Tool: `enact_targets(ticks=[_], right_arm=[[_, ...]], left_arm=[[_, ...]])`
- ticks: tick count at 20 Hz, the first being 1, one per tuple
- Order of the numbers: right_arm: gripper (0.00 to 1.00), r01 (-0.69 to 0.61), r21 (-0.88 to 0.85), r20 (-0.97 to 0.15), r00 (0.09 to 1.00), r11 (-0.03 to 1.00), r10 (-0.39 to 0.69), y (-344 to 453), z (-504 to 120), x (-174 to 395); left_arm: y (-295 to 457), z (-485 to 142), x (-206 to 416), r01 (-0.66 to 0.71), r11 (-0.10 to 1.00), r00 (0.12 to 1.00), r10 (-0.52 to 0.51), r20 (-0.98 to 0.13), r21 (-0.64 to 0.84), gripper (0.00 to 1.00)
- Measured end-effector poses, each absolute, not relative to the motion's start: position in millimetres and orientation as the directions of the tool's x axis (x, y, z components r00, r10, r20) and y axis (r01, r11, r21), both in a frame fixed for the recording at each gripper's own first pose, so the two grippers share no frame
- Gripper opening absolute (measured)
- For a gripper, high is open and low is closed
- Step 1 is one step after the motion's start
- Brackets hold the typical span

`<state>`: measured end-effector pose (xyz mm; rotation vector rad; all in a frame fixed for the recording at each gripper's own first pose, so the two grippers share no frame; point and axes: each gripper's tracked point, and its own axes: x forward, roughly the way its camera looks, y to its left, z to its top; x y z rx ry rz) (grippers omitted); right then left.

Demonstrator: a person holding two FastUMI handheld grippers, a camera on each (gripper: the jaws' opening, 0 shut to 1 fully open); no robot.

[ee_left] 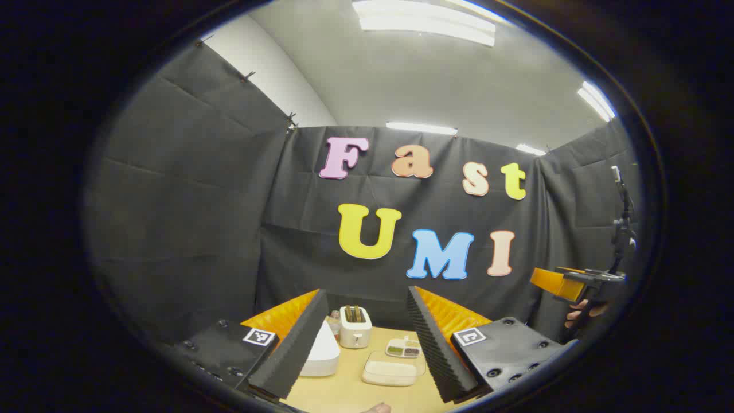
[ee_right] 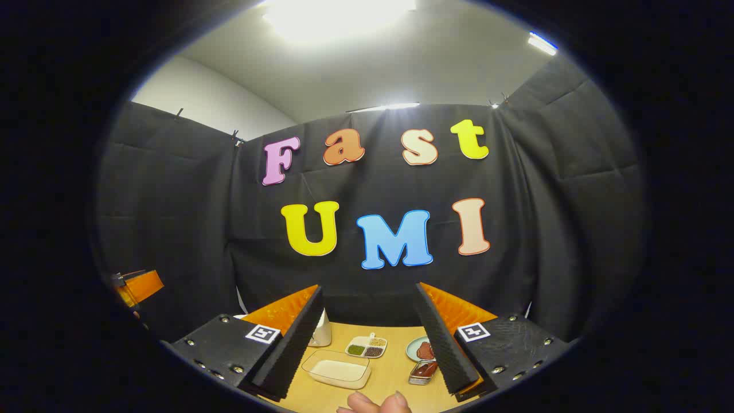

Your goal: Close the left gripper, press the button to open the rice cooker; take a wooden spoon from the chopstick holder with the right hand, scoop a spoonful of rice and pour it into the rice cooker, then put the wooden spoon back into the chopstick holder.

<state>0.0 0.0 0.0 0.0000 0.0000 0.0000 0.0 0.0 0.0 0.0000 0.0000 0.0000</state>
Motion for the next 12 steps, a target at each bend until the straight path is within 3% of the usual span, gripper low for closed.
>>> enact_targets(ticks=[12], right_arm=[[0.97, 0.080, -0.003, -0.026, 0.996, 0.997, -0.080, 14.3, -11.1, 7.1]], left_arm=[[34.5, -4.8, 20.1, 0.042, 0.999, 0.999, -0.042, -0.007, -0.014, 0.93]])
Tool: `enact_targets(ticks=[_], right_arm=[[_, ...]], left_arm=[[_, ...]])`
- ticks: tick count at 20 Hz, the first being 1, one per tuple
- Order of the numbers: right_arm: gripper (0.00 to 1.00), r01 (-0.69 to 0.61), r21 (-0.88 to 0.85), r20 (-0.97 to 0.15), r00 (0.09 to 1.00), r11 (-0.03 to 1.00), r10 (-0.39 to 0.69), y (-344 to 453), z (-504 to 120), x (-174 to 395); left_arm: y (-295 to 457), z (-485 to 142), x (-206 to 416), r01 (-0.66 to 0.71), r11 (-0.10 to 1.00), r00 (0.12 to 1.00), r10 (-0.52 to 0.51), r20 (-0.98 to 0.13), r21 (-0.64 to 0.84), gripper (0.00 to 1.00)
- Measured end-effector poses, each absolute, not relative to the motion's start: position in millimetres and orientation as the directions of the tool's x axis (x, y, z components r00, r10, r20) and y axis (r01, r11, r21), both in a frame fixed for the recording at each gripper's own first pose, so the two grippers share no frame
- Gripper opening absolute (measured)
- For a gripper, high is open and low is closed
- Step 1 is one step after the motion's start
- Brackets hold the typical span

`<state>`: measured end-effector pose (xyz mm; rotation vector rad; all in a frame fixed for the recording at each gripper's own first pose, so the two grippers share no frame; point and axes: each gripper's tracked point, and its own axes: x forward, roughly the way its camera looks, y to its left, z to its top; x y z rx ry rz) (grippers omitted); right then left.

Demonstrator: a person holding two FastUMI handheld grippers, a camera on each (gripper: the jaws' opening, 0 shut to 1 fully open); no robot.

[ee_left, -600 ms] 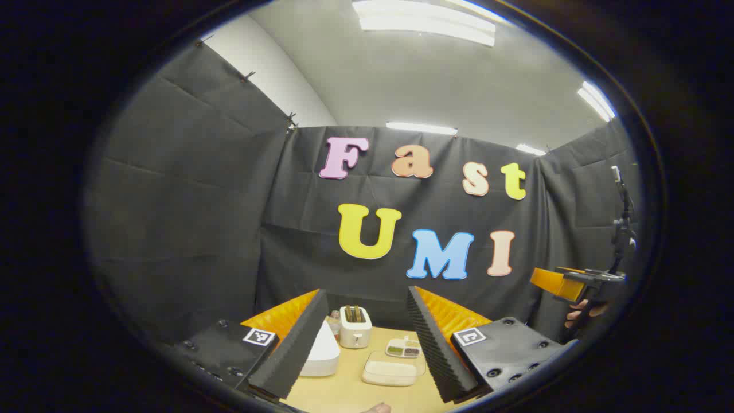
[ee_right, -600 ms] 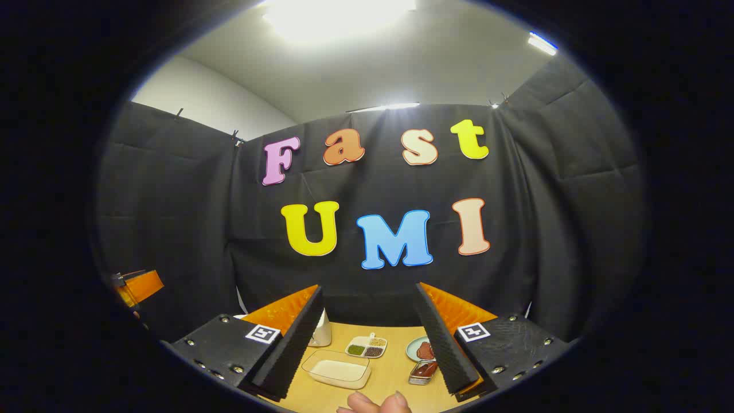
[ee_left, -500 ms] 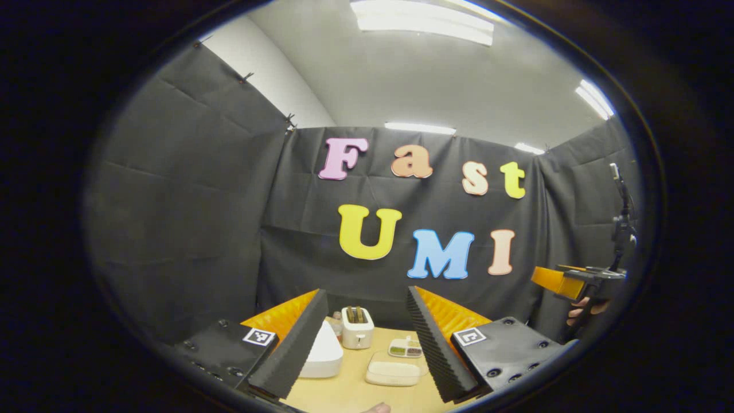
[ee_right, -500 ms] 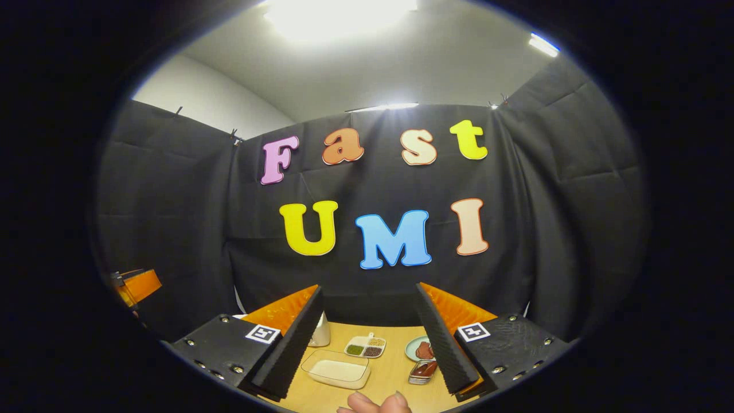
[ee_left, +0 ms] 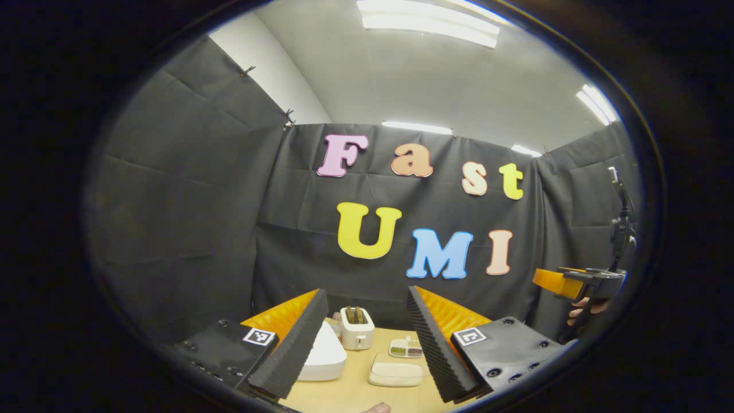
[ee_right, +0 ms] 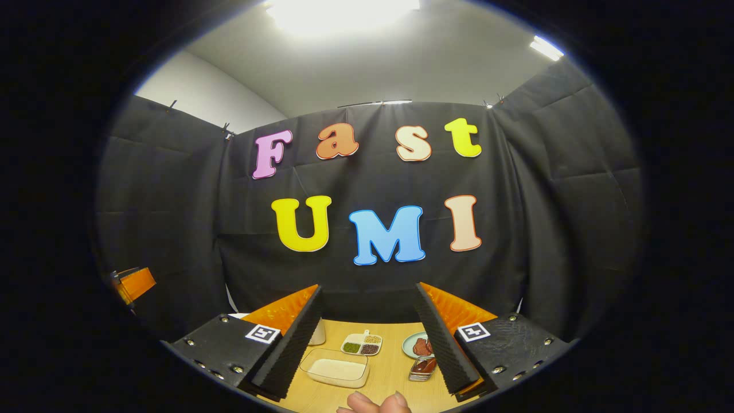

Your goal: Close the left gripper, press the button to open the rice cooker; take a wooden spoon from the chopstick holder with the right hand, scoop a spoonful of rice and pour it into the rice cooker, then put the wooden spoon back into the chopstick holder.

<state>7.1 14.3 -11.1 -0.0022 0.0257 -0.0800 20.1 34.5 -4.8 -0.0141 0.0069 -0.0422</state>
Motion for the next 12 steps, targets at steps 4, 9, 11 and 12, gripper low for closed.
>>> enact_targets(ticks=[4, 9, 11, 12], right_arm=[[0.96, 0.141, -0.009, -0.043, 0.989, 0.990, -0.141, 0.1, -16.2, 3.9], [0.96, 0.214, 0.004, -0.070, 0.975, 0.977, -0.213, -37.3, -32.8, 7.3], [0.96, 0.235, 0.028, -0.106, 0.967, 0.972, -0.231, -59.2, -52.4, 18.1], [0.97, 0.246, 0.043, -0.128, 0.963, 0.968, -0.238, -71.4, -64.8, 25.5]], left_arm=[[40.7, -13.5, 22.3, 0.066, 0.997, 0.998, -0.066, -0.011, -0.039, 0.94], [32.5, -32.7, 36.0, 0.110, 0.992, 0.993, -0.112, -0.041, -0.064, 0.93], [29.3, -38.3, 44.4, 0.102, 0.993, 0.994, -0.105, -0.041, -0.063, 0.93], [26.8, -42.0, 48.9, 0.097, 0.993, 0.994, -0.100, -0.046, -0.061, 0.93]])
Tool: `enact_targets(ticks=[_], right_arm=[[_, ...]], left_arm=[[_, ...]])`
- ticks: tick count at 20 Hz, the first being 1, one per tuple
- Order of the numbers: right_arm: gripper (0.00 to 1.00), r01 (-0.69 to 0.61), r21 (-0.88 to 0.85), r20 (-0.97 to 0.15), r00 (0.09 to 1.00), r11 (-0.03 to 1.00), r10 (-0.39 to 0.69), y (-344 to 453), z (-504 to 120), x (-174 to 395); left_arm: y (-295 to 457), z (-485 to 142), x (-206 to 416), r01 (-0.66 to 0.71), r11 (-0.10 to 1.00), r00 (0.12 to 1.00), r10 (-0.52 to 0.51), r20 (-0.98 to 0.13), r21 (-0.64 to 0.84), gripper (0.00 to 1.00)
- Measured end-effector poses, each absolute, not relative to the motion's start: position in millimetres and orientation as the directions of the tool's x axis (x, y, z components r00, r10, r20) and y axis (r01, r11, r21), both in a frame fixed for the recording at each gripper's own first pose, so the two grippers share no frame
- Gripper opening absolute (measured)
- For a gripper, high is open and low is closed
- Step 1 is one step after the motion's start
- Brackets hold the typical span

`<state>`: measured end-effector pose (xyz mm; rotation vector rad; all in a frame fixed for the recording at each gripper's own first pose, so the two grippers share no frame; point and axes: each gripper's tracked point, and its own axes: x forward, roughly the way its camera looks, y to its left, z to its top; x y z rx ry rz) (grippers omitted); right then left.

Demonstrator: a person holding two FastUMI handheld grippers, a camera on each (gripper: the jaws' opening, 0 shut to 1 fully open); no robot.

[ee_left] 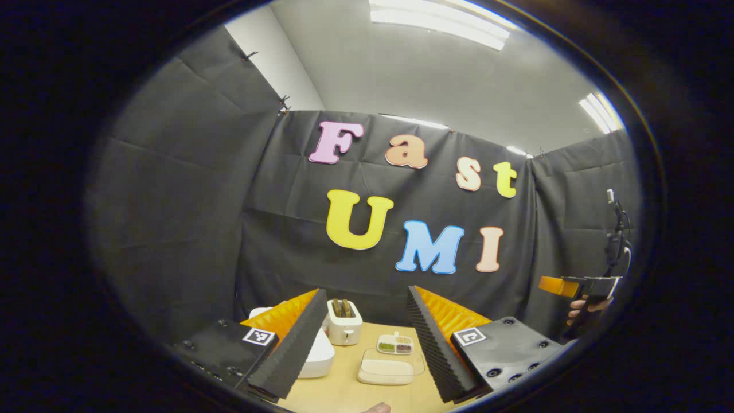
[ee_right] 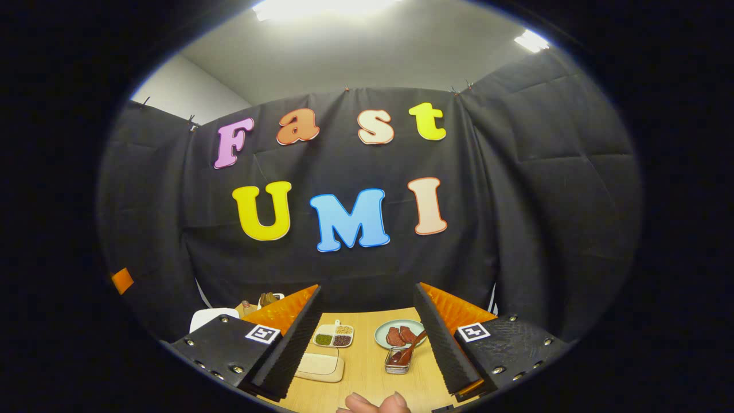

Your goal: Close the left gripper, press the button to open the rice cooker; take a wooden spoon from the chopstick holder with the right hand, scoop a spoonful of rice and pour it into the rice cooker, then put the wooden spoon back into the chopstick holder.

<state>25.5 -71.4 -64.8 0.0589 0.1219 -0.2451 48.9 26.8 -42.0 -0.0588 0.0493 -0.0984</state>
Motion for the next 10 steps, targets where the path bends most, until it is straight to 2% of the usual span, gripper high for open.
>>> enact_targets(ticks=[6, 10], right_arm=[[0.97, 0.253, 0.132, -0.210, 0.952, 0.958, -0.222, -140.8, -140.8, 85.7], [0.98, 0.280, 0.183, -0.316, 0.924, 0.942, -0.214, -193.0, -226.7, 130.9]], left_arm=[[0.5, -65.6, 78.3, 0.043, 0.999, 0.995, -0.044, -0.091, -0.017, 0.93], [-22.7, -82.3, 90.8, 0.017, 0.998, 0.994, -0.010, -0.110, 0.059, 0.93]])
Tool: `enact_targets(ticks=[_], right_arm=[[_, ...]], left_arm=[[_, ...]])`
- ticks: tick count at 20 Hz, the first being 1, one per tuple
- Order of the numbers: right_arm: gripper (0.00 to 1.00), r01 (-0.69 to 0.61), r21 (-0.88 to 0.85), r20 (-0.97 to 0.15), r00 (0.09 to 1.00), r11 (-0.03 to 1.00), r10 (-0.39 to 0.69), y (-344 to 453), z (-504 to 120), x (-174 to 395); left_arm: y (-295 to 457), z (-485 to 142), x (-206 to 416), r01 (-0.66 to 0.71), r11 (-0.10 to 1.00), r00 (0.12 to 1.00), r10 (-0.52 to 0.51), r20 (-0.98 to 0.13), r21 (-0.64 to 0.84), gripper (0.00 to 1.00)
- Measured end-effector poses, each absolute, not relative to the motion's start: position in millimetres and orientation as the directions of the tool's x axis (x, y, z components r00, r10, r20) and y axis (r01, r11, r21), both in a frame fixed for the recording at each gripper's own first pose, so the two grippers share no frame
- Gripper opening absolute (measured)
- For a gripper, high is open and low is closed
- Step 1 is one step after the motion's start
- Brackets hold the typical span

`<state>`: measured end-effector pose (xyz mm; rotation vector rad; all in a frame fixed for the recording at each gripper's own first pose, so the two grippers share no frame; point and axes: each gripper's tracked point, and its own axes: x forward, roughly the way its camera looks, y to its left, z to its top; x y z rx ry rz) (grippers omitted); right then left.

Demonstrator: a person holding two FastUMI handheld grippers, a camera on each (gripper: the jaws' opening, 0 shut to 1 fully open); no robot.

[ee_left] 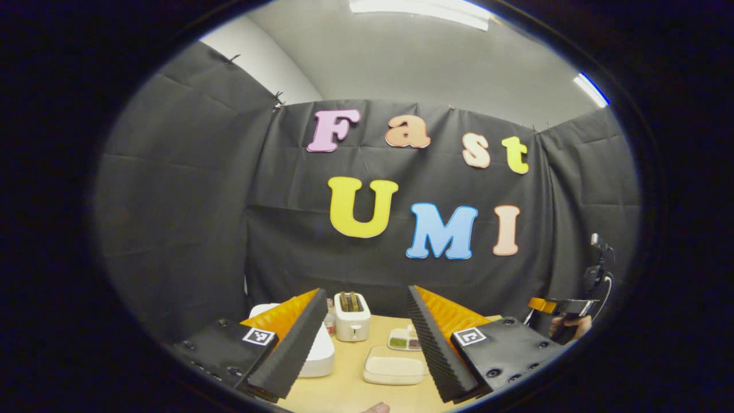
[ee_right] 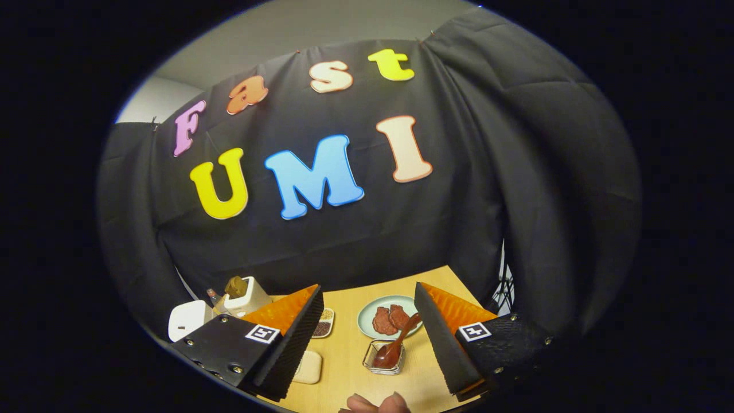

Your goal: Close the left gripper, press the button to open the rice cooker; take a wooden spoon from the chopstick holder with the right hand, scoop a spoonful of rice and pour it into the rice cooker, then put the wooden spoon back into the chopstick holder.

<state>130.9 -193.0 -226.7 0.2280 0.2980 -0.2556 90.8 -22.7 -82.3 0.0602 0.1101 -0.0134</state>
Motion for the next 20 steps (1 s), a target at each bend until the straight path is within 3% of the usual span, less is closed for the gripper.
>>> enact_targets(ticks=[7, 9, 10, 14, 16, 17, 19, 20], right_arm=[[0.98, 0.340, 0.277, -0.523, 0.838, 0.899, -0.156, -233.2, -378.4, 188.3], [0.92, 0.352, 0.293, -0.542, 0.827, 0.889, -0.149, -235.9, -397.0, 202.6], [0.98, 0.360, 0.296, -0.539, 0.827, 0.885, -0.156, -239.5, -403.6, 210.2], [0.94, 0.372, 0.382, -0.561, 0.821, 0.846, -0.107, -234.6, -420.3, 227.6], [0.79, 0.369, 0.392, -0.554, 0.826, 0.842, -0.104, -234.7, -421.7, 234.5], [0.63, 0.367, 0.397, -0.556, 0.826, 0.841, -0.098, -233.2, -425.4, 239.4], [0.58, 0.373, 0.400, -0.564, 0.820, 0.837, -0.097, -232.4, -433.2, 242.3], [0.42, 0.392, 0.382, -0.566, 0.815, 0.837, -0.123, -236.0, -434.3, 242.1]], left_arm=[[-55.7, -107.0, 106.7, -0.032, 0.987, 0.986, 0.057, -0.156, 0.159, 0.94], [-57.2, -117.9, 110.5, -0.043, 0.984, 0.980, 0.075, -0.186, 0.170, 0.94], [-55.8, -121.5, 111.6, -0.051, 0.984, 0.977, 0.085, -0.196, 0.172, 0.93], [-45.5, -131.6, 117.9, -0.096, 0.983, 0.965, 0.130, -0.228, 0.156, 0.94], [-41.2, -132.9, 118.1, -0.110, 0.981, 0.962, 0.146, -0.232, 0.161, 0.94], [-39.8, -132.2, 117.9, -0.114, 0.979, 0.960, 0.152, -0.234, 0.169, 0.94], [-36.4, -134.9, 115.4, -0.121, 0.977, 0.958, 0.161, -0.238, 0.173, 0.94], [-36.7, -135.6, 113.5, -0.122, 0.978, 0.958, 0.160, -0.239, 0.168, 0.94]])
